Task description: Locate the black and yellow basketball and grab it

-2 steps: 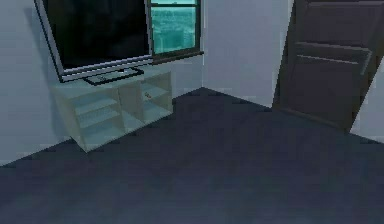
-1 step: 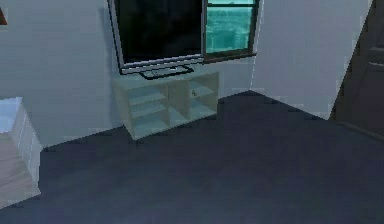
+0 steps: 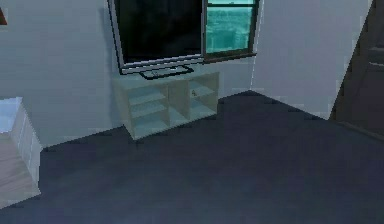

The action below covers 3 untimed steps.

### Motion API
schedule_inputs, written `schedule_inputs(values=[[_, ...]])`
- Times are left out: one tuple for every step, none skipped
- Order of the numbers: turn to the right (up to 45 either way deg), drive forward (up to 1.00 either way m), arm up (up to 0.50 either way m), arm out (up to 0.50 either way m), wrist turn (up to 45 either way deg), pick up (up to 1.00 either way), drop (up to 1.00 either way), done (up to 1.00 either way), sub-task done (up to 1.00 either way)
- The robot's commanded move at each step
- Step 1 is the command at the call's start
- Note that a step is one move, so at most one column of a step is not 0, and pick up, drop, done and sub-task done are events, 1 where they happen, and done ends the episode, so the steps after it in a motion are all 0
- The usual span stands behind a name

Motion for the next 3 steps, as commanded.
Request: schedule_inputs(values=[[0.0,0.0,0.0,0.42,0.0,0.0,0.0,0.0,0.0],[0.0,0.0,0.0,0.0,45.0,0.0,0.0,0.0,0.0],[0.0,0.0,0.0,0.0,45.0,0.0,0.0,0.0,0.0]])
